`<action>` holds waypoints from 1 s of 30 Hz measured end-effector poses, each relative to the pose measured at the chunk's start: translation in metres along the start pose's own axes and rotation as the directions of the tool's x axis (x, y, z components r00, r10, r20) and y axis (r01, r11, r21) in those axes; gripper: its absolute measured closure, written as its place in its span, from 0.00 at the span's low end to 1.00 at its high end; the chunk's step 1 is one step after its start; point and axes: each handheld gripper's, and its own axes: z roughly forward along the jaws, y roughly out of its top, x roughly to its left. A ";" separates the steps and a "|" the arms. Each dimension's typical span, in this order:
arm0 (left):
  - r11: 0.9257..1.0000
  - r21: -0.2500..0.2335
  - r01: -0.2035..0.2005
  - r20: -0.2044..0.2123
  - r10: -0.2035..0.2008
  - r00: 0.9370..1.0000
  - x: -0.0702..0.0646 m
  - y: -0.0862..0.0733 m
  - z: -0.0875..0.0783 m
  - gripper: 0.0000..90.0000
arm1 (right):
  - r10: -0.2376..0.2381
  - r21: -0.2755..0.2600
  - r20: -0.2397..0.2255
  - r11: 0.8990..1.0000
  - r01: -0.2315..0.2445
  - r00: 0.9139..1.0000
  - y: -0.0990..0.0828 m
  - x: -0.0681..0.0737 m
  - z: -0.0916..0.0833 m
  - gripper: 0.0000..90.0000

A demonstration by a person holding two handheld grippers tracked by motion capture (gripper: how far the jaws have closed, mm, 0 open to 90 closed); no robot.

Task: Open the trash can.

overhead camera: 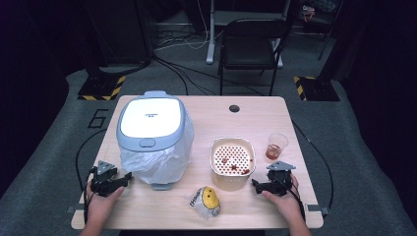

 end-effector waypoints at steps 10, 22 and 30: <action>1.000 0.031 0.004 0.026 -0.005 1.000 -0.001 0.002 -0.006 0.47 | 0.003 -0.002 0.000 1.000 -0.003 1.000 0.000 0.000 0.000 0.01; 0.999 0.002 -0.048 0.157 0.047 0.987 -0.028 0.019 -0.054 0.81 | 0.021 0.022 0.012 1.000 -0.022 1.000 0.004 0.010 -0.008 0.20; 0.998 -0.019 -0.060 0.233 0.063 0.970 -0.049 0.018 -0.057 0.82 | -0.006 0.022 -0.006 1.000 0.006 1.000 0.008 0.015 -0.021 0.29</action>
